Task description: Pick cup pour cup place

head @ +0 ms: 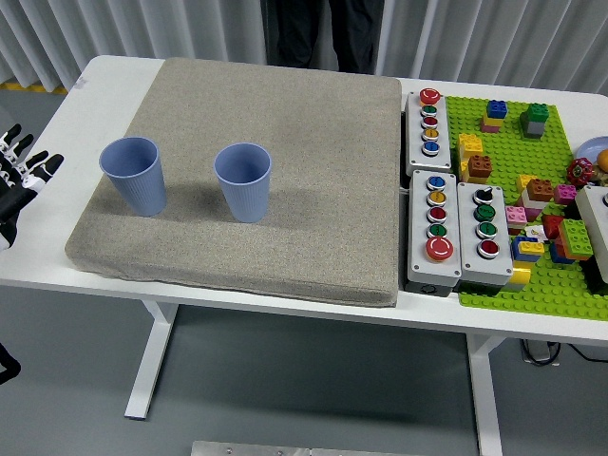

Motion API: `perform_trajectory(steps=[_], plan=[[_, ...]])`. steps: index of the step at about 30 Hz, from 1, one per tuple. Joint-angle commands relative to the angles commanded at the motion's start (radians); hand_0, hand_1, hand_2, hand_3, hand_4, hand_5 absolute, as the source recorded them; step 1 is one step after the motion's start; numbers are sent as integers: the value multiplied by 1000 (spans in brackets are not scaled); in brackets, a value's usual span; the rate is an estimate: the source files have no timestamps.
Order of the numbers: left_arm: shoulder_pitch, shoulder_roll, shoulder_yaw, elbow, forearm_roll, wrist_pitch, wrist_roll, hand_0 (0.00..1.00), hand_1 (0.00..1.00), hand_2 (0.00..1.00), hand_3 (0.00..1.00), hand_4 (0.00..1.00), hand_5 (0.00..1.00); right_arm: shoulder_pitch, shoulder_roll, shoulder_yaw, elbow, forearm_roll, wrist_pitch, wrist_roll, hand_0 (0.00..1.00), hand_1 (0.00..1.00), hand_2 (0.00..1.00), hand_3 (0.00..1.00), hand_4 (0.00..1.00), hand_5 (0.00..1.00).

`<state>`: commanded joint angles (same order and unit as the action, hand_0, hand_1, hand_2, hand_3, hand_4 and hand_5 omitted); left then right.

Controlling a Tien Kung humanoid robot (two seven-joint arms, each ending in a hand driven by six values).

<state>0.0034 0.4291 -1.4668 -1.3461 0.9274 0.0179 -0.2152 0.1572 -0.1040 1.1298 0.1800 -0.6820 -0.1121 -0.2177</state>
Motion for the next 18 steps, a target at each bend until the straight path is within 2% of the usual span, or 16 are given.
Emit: perform_trajectory(steps=[6, 9, 14, 18], plan=[[0, -8, 28, 5, 43, -18, 7, 887, 896, 998, 998, 955, 180, 0, 0, -3, 0, 4, 0, 1, 721, 690, 737, 707, 322, 313], [3, -21, 54, 12, 66, -28, 10, 887, 896, 998, 998, 955, 180, -3, 1, -2, 0, -1, 1, -1, 721, 690, 737, 707, 322, 313], [-13, -32, 91, 40, 89, -1, 7, 894, 900, 998, 998, 957, 186, -8, 2, -1, 0, -4, 1, -2, 721, 690, 736, 707, 322, 313], [-33, -42, 106, 64, 85, 3, 4, 894, 893, 998, 998, 960, 204, -9, 4, -2, 0, -4, 1, -3, 722, 690, 738, 706, 320, 315]])
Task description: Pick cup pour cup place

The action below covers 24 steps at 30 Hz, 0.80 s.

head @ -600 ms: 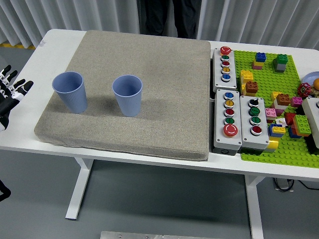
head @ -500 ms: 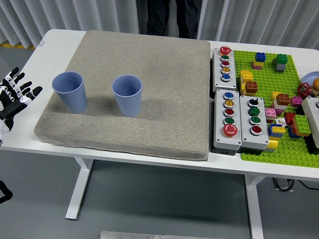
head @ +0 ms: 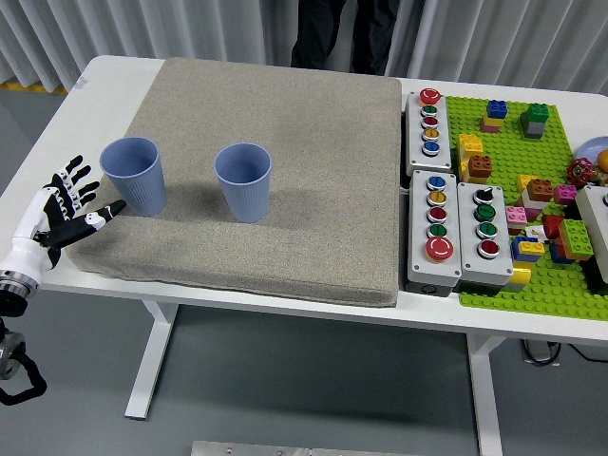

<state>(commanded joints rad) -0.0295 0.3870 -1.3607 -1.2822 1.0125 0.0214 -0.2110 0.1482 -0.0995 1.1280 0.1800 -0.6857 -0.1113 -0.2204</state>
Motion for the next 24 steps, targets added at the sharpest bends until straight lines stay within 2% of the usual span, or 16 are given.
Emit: perform_trajectory(steps=[13, 24], plan=[[-42, -19, 38, 73, -14, 8, -5, 895, 895, 998, 998, 966, 224, -5, 3, -4, 0, 3, 0, 0, 723, 690, 738, 706, 317, 312], [-104, -26, 81, 118, -32, 15, -4, 896, 894, 998, 998, 977, 260, 6, 3, -9, 0, 17, -1, 2, 724, 690, 737, 704, 315, 311]])
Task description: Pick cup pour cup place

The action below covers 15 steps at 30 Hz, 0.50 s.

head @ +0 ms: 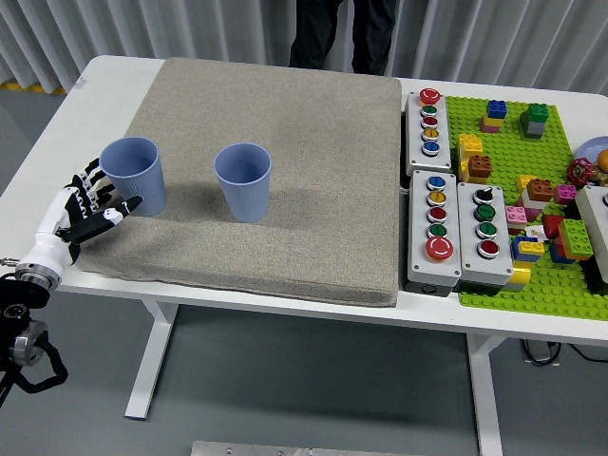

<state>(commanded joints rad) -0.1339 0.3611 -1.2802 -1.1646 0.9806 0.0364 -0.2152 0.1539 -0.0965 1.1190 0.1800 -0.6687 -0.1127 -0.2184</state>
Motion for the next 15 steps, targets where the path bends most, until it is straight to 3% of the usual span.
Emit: perform_trajectory(steps=[15], plan=[[-52, -12, 26, 39, 7, 6, 3, 896, 893, 998, 998, 979, 270, 6, 0, 3, 0, -2, 0, 0, 723, 690, 736, 704, 314, 308]])
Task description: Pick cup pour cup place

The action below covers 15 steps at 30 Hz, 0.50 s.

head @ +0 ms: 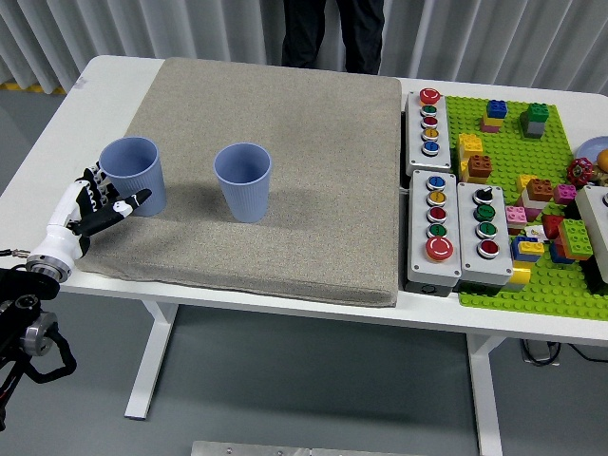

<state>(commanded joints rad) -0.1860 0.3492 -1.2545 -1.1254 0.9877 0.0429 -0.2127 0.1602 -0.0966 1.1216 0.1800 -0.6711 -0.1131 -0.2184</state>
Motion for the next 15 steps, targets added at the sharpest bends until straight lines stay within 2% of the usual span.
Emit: perform_trajectory(steps=[6, 15], plan=[[-24, 6, 19, 17, 0, 2, 0, 896, 893, 998, 998, 979, 278, 4, -1, 0, 0, 2, 0, 0, 724, 689, 736, 704, 314, 309], [-44, -13, 11, 41, 7, 1, 3, 896, 892, 998, 998, 979, 295, 5, -2, 0, 0, 0, 2, 0, 724, 690, 736, 704, 316, 305]])
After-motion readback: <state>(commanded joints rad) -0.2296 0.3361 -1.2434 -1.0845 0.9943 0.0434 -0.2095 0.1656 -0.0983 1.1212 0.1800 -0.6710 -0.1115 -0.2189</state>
